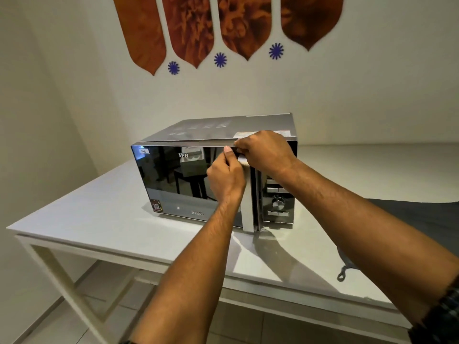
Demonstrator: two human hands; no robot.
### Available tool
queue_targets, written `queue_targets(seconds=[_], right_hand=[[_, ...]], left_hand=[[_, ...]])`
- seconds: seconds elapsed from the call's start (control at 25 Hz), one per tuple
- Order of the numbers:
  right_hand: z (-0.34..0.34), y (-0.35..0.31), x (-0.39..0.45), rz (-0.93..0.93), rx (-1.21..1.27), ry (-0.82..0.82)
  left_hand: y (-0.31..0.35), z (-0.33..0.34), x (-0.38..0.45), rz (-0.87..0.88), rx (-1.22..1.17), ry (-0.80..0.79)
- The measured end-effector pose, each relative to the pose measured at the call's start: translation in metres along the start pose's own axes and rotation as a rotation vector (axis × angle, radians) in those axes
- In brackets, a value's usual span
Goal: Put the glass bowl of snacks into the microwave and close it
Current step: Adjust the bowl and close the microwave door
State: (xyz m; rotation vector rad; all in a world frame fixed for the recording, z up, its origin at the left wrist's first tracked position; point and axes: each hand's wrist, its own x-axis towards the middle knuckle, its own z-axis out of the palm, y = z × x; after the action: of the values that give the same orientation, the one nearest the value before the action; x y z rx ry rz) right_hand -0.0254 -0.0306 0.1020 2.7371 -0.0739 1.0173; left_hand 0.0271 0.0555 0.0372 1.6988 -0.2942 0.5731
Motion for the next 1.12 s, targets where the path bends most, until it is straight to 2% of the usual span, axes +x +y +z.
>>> queue_targets(seconds=[0.08,0.2,0.4,0.64,0.8,0.96,1.04,1.12], right_hand=[[0.005,0.005,0.000,0.116,-0.045,0.007],[0.011,0.012,0.002,0.283,-0.025,-0.046],[0.018,0.020,0.008,0.294,-0.016,-0.029],[0.022,0.019,0.012,0.256,-0.097,0.004],[0.023,0.016,0.012,0.235,-0.112,0.015],[0.028,0.029,-0.009,0.168,-0.005,0.149],[0.037,0.045,-0.040,0.091,0.035,0.251],[0.046,0.063,-0.074,0.056,0.015,0.310]], left_hand=[[-0.004,0.011,-0.004,-0.076,-0.025,-0.084],[-0.007,0.026,-0.012,-0.143,-0.203,-0.224],[-0.007,0.043,-0.013,-0.157,-0.333,-0.144],[-0.003,0.055,-0.010,-0.146,-0.309,-0.044],[-0.006,0.061,-0.010,-0.146,-0.306,-0.030],[-0.007,0.061,-0.026,-0.048,-0.196,0.014],[-0.009,0.058,-0.040,0.065,-0.169,0.018],[-0.013,0.056,-0.052,0.260,-0.081,0.036]])
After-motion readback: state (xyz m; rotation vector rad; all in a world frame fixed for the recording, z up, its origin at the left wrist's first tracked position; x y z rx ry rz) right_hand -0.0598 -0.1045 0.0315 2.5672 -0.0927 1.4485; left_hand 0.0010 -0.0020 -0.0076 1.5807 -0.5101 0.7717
